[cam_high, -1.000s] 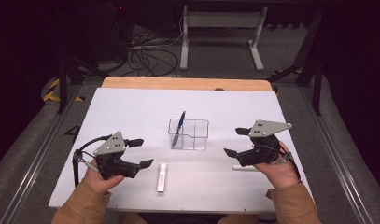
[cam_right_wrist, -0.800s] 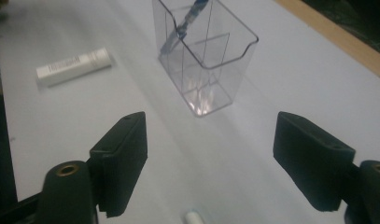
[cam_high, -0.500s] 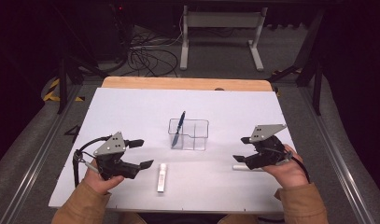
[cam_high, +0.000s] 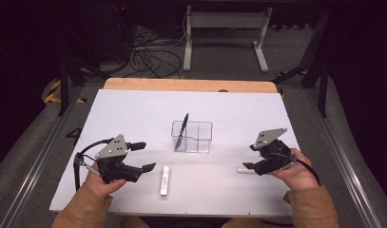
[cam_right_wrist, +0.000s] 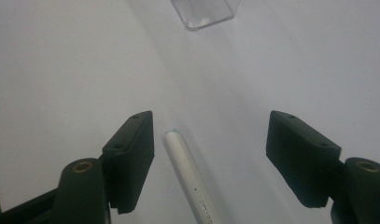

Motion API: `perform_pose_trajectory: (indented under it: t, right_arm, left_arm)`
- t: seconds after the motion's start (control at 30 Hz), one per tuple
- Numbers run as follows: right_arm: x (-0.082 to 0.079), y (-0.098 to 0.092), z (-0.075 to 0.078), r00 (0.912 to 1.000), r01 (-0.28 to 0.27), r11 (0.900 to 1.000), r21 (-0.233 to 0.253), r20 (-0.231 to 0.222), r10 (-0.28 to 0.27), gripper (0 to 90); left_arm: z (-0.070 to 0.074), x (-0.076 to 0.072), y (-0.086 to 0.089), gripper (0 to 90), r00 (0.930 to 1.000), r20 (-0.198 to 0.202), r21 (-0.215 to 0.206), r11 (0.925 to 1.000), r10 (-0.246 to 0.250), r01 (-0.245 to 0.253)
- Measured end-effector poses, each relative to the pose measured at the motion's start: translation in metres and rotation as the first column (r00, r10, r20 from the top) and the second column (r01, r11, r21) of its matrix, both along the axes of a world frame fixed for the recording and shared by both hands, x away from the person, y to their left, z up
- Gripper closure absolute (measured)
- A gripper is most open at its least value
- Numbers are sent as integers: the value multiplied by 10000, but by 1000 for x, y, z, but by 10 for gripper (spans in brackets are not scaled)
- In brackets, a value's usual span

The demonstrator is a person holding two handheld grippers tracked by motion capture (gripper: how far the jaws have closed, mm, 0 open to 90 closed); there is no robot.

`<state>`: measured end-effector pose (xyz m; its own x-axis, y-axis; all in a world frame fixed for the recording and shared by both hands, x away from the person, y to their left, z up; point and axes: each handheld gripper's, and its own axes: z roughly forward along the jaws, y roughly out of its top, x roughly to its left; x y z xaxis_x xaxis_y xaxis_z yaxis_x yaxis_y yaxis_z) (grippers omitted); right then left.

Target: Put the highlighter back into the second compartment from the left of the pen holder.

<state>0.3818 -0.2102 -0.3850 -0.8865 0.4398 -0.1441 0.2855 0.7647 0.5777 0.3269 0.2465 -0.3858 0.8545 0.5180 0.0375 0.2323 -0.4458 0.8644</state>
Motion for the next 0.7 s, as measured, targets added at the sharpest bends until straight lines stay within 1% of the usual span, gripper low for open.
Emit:
perform_pose_trajectory:
  t: [0.17,0.33,0.4,0.57,0.7]
  right_arm:
    - [0,-1,-3,9999,-120,9996,-255,-83,118,340]
    - [0,-1,-6,9997,-189,9969,-760,-164,177,359]
    - [0,-2,-7,9996,-193,9959,-887,-222,174,361]
    - [-1,-1,-8,9986,-419,9942,-991,-363,384,361]
    - [-2,1,-10,9978,-534,9918,-1163,-450,484,361]
  left_arm:
    - [0,0,1,246,10000,8,-41,10000,-1,1]
    - [0,0,1,246,10000,22,-62,10000,-20,20]
    - [0,0,1,246,10000,33,-56,10000,5,-5]
    - [-1,0,1,246,10000,-22,-85,10000,-20,19]
    - [-1,0,1,246,10000,-27,-85,10000,-25,24]
